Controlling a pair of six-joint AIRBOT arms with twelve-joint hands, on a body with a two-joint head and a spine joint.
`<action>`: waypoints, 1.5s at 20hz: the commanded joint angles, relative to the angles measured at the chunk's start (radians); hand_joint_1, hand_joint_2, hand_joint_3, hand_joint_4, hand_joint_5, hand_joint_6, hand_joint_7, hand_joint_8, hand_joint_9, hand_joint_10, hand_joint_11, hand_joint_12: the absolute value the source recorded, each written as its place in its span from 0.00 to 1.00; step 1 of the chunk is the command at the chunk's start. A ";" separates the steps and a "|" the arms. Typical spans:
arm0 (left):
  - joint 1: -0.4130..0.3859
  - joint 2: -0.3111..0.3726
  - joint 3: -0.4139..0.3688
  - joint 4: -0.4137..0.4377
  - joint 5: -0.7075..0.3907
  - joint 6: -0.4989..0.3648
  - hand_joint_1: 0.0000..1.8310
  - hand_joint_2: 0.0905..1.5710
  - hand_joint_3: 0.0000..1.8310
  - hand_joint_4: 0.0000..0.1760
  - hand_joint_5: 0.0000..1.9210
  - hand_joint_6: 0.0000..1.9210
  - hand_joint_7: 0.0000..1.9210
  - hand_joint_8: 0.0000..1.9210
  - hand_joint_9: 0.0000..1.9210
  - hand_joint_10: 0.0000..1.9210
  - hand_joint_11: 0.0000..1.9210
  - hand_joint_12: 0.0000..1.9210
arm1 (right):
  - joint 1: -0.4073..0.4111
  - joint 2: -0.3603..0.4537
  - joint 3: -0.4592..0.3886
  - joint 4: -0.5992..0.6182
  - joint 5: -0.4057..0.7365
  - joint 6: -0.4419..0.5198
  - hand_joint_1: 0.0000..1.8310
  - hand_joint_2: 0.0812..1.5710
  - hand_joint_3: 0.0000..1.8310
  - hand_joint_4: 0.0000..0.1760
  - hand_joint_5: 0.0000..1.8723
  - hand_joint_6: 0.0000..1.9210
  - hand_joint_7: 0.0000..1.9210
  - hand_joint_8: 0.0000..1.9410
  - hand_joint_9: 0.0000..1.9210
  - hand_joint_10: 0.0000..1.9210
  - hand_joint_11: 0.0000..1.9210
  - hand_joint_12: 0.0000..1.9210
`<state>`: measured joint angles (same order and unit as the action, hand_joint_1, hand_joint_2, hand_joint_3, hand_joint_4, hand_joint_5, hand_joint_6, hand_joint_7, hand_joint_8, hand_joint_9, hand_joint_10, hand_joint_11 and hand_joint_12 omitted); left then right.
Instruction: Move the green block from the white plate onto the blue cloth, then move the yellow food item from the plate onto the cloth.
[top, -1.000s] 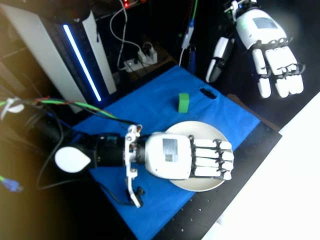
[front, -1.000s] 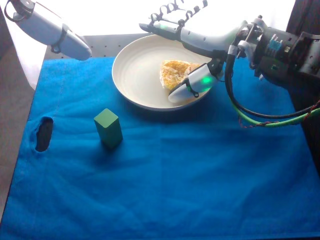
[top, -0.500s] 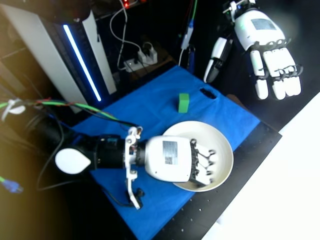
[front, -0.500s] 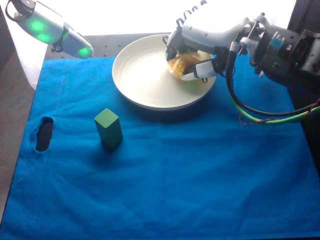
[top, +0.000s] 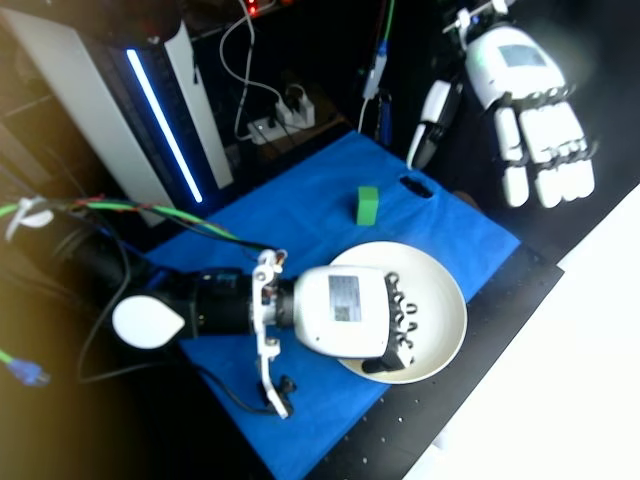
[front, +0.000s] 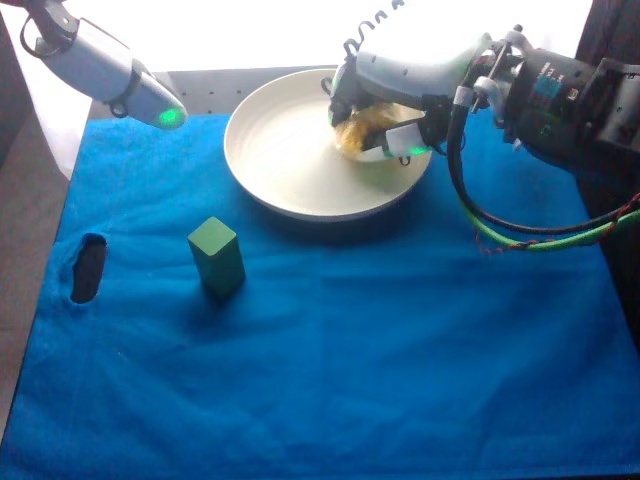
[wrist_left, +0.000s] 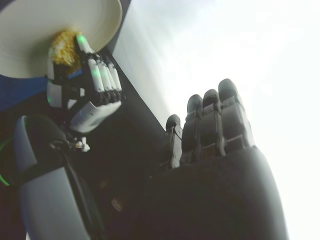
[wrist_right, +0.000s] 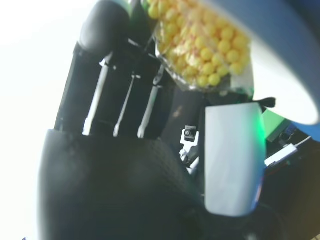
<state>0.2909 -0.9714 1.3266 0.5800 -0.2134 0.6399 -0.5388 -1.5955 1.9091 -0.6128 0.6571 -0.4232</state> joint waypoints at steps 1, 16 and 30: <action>-0.004 -0.003 0.008 -0.014 -0.090 0.001 0.46 0.47 0.01 1.00 0.00 0.00 0.05 0.00 0.02 0.01 0.02 0.07 | 0.031 0.012 -0.014 0.045 0.132 -0.003 0.71 0.64 0.00 0.00 0.60 0.27 0.63 0.41 0.65 0.41 0.54 0.79; 0.058 0.006 0.015 -0.104 -0.112 -0.001 0.42 0.42 0.00 1.00 0.00 0.00 0.07 0.00 0.04 0.00 0.02 0.07 | 0.089 0.391 -0.477 0.008 0.372 -0.003 0.70 0.65 0.00 0.00 0.59 0.28 0.61 0.46 0.61 0.57 0.54 0.81; 0.063 0.017 0.019 -0.131 -0.124 -0.001 0.42 0.40 0.00 1.00 0.00 0.00 0.08 0.00 0.04 0.00 0.01 0.04 | -0.094 0.412 -0.553 -0.061 0.347 -0.003 0.69 0.66 0.00 0.00 0.58 0.32 0.60 0.52 0.59 0.63 0.52 0.84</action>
<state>0.3614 -0.9607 1.3422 0.4671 -0.2367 0.6395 -0.6403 -1.1809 1.3563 -0.7300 0.9154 -0.4225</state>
